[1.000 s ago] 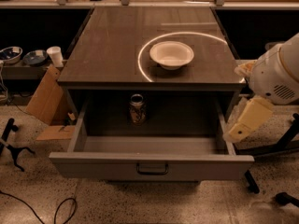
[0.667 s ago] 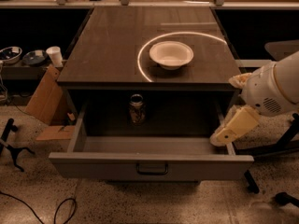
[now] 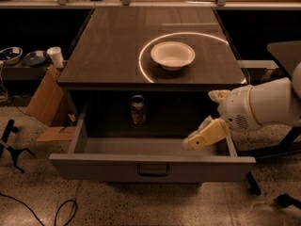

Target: Pick orange can from top drawer and place on counter

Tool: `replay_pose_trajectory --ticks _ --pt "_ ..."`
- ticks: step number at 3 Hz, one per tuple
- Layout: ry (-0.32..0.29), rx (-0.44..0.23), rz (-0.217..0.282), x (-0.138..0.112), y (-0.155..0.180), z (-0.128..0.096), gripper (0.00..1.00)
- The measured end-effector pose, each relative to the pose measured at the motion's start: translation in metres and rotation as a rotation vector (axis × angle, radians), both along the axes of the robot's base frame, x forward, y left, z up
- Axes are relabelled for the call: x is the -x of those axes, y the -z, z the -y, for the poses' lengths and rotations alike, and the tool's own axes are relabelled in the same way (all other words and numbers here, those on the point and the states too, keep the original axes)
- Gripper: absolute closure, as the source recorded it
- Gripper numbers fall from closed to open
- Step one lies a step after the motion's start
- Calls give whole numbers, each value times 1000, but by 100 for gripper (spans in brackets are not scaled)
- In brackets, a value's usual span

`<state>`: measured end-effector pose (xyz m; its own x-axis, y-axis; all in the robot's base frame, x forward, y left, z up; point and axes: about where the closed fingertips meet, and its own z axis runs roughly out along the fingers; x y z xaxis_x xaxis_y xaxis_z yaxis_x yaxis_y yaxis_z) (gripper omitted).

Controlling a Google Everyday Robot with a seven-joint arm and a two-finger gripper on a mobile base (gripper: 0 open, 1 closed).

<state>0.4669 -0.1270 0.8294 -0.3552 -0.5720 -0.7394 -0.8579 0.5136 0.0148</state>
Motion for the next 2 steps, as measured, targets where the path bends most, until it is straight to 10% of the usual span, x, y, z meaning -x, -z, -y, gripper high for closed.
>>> replay_pose_trajectory --ticks 2 --pt "10 -85 23 -17 4 -49 0"
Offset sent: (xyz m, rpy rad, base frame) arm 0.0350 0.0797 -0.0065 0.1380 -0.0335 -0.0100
